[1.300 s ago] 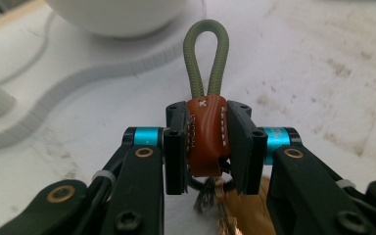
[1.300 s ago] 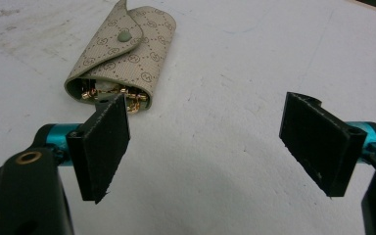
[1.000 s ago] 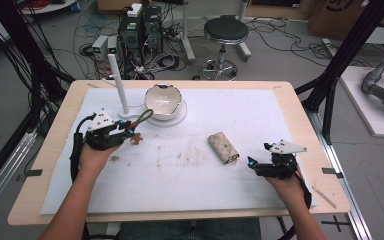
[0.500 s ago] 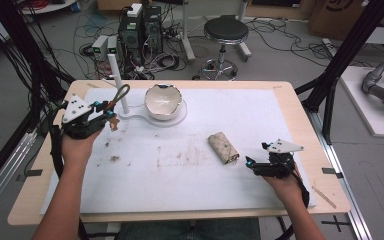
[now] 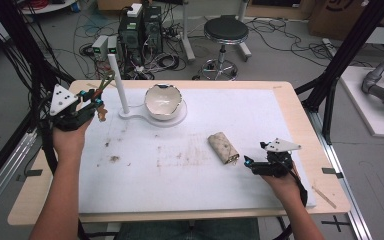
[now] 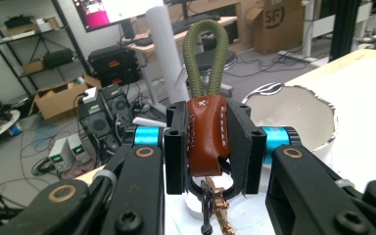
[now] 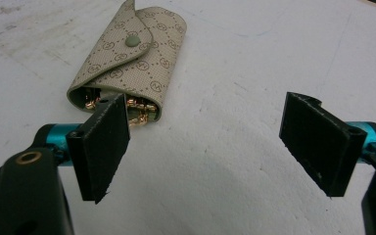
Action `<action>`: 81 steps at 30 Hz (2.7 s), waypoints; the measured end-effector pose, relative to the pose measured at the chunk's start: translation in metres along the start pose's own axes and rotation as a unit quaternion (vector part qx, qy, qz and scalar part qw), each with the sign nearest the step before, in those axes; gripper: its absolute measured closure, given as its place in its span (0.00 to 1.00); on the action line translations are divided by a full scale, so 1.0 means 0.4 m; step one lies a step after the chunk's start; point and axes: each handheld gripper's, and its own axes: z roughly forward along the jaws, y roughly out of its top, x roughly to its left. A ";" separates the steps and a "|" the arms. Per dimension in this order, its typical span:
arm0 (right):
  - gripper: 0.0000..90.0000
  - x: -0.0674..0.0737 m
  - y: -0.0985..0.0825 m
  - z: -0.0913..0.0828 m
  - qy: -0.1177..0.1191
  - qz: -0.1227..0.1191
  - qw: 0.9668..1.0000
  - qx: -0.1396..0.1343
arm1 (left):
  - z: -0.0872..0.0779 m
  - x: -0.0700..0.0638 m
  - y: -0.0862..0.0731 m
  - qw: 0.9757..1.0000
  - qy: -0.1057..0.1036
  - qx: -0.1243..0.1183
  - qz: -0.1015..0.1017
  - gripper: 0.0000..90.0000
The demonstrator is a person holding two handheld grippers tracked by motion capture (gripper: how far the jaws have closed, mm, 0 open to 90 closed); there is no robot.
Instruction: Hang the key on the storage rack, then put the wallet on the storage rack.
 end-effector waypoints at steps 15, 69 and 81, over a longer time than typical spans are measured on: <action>0.21 -0.001 -0.006 -0.008 -0.006 0.006 1.000 0.002 | 0.052 0.020 -0.023 0.999 0.014 0.032 -0.004 0.78; 0.21 0.002 0.026 0.020 0.003 -0.005 1.000 -0.010 | 0.014 -0.008 -0.207 0.982 -0.137 0.079 -0.108 0.18; 0.21 0.021 0.042 0.038 0.009 -0.009 1.000 -0.006 | 0.010 -0.016 -0.229 0.980 -0.150 0.076 -0.109 0.18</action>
